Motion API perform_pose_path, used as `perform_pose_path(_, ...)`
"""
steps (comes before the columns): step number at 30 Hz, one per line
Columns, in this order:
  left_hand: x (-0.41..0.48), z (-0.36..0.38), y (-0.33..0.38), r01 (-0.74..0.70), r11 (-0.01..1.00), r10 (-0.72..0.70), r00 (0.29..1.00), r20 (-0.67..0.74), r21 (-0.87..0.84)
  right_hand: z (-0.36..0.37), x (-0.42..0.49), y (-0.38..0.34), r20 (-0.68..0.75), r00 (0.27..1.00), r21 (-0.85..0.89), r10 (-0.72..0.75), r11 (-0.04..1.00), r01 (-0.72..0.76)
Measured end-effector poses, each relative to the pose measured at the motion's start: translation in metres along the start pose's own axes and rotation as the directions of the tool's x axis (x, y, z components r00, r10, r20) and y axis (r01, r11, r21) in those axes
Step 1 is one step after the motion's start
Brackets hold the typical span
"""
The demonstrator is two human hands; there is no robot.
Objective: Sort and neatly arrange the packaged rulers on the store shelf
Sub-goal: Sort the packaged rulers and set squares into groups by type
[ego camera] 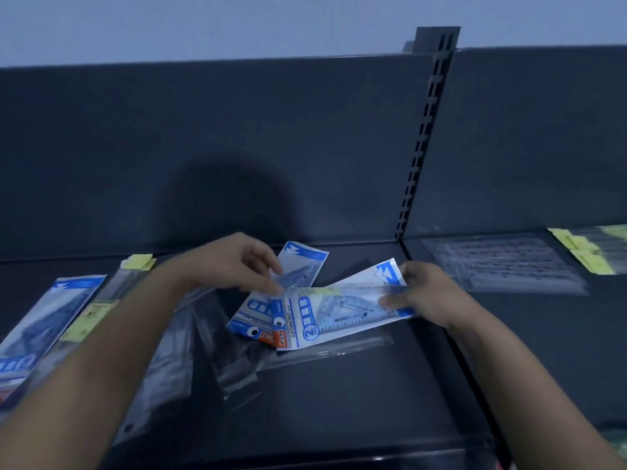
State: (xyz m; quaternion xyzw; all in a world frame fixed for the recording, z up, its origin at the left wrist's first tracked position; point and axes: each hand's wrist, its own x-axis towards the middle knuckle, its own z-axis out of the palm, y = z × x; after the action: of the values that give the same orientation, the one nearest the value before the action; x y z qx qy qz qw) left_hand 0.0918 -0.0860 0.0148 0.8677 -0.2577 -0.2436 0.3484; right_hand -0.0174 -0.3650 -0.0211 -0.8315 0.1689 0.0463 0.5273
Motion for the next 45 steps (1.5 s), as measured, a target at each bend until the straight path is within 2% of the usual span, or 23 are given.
perform_pose_path(3,0.016,0.025,0.017,-0.103,0.966,0.110,0.994,-0.018,0.237,-0.005,-0.012,0.005,0.011,1.000,0.124,0.019,0.992,-0.020)
perform_pose_path(6,0.031,0.052,0.025,-0.225,0.923,0.218,0.974,0.059,0.311,-0.004,-0.016,0.009,-0.025,0.999,0.205,0.040,0.978,-0.034)
perform_pose_path(9,0.045,0.059,0.028,-0.290,0.908,0.296,0.955,0.028,0.303,-0.005,-0.020,0.013,-0.050,0.997,0.330,0.061,0.943,-0.041)
perform_pose_path(12,0.058,0.057,0.029,-0.339,0.907,0.349,0.937,0.005,0.249,-0.009,-0.027,0.017,0.020,0.997,0.431,0.079,0.899,-0.080)
perform_pose_path(16,0.078,0.059,0.044,-0.450,0.864,0.456,0.889,0.025,0.228,-0.028,-0.037,0.028,0.031,0.992,0.491,0.119,0.863,-0.119)
perform_pose_path(20,0.097,0.072,0.073,-0.471,0.867,0.466,0.882,0.071,0.162,-0.067,-0.051,0.045,-0.035,0.992,0.537,0.125,0.839,-0.086)
perform_pose_path(25,0.124,0.105,0.130,-0.504,0.861,0.505,0.863,0.005,0.066,-0.129,-0.068,0.079,-0.125,0.985,0.582,0.118,0.813,-0.023)
perform_pose_path(28,0.145,0.140,0.169,-0.494,0.869,0.494,0.869,0.034,0.024,-0.169,-0.075,0.109,-0.158,0.982,0.560,0.100,0.828,0.006)
perform_pose_path(31,0.170,0.186,0.212,-0.487,0.873,0.486,0.873,0.027,0.021,-0.222,-0.080,0.144,-0.146,0.987,0.481,0.063,0.877,0.016)
perform_pose_path(37,0.222,0.286,0.296,-0.423,0.906,0.416,0.900,-0.128,-0.033,-0.344,-0.078,0.214,-0.062,0.998,0.354,-0.026,0.934,0.046)
perform_pose_path(45,0.280,0.368,0.363,-0.308,0.946,0.318,0.942,-0.109,0.102,-0.438,-0.068,0.263,-0.121,0.993,0.402,0.011,0.915,0.039)
